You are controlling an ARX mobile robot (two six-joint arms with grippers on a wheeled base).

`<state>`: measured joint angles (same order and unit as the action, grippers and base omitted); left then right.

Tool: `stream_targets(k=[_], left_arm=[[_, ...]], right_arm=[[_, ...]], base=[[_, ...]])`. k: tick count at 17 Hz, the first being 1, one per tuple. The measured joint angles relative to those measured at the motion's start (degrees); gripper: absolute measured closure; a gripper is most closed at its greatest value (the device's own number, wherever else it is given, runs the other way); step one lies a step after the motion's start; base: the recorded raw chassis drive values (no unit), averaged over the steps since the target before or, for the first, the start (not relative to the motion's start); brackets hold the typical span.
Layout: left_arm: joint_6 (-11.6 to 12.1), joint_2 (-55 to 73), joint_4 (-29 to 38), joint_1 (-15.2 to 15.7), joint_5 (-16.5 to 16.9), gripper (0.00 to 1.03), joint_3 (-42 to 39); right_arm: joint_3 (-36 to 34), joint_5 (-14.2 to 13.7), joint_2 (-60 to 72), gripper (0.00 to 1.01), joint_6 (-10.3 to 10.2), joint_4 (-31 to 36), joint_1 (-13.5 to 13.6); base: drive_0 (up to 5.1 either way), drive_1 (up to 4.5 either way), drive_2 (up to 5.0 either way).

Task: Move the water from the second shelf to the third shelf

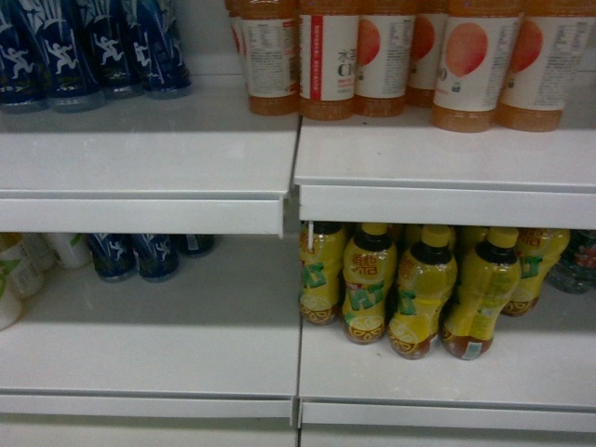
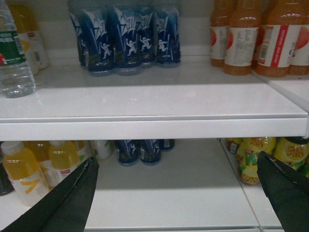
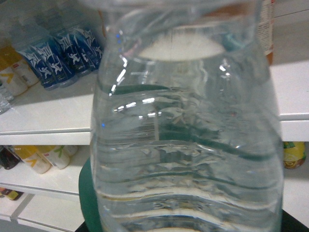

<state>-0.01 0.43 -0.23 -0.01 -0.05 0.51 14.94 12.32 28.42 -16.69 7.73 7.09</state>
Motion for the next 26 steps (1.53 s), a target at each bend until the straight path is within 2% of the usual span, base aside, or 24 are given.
stream_targets(k=[26], left_arm=[[0.00, 0.00, 0.15, 0.00, 0.02, 0.05, 0.00]], right_arm=[[0.00, 0.20, -0.07, 0.59, -0.02, 0.11, 0.02]], base=[[-4.6, 2.23, 2.2]])
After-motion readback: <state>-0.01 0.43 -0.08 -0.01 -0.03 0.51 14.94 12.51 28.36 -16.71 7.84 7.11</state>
